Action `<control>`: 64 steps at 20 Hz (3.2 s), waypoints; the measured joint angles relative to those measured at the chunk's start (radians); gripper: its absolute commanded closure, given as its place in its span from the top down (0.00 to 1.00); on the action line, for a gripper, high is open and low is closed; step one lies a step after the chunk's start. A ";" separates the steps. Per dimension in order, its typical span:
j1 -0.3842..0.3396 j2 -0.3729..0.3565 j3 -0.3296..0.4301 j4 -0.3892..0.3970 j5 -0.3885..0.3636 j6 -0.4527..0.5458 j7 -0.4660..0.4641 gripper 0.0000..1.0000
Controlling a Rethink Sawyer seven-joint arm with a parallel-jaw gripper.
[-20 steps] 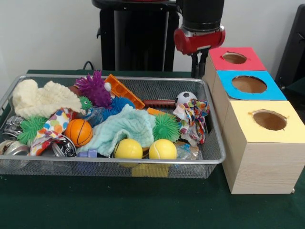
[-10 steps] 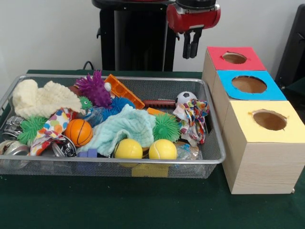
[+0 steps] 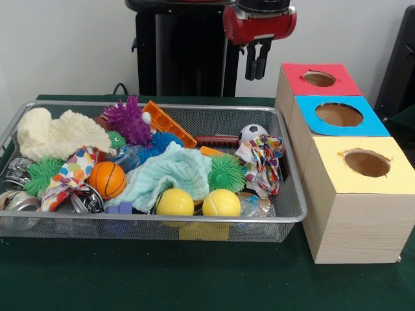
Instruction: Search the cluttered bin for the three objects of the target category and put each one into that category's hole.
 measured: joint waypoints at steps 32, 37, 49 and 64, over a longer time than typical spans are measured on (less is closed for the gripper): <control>-0.039 0.105 -0.014 -0.045 -0.020 -0.093 0.000 0.00; -0.055 0.044 -0.011 -0.056 0.003 0.011 0.000 0.00; -0.089 -0.008 0.012 -0.133 0.010 0.132 0.000 0.00; -0.158 0.084 0.055 -0.339 -0.018 0.174 0.000 0.00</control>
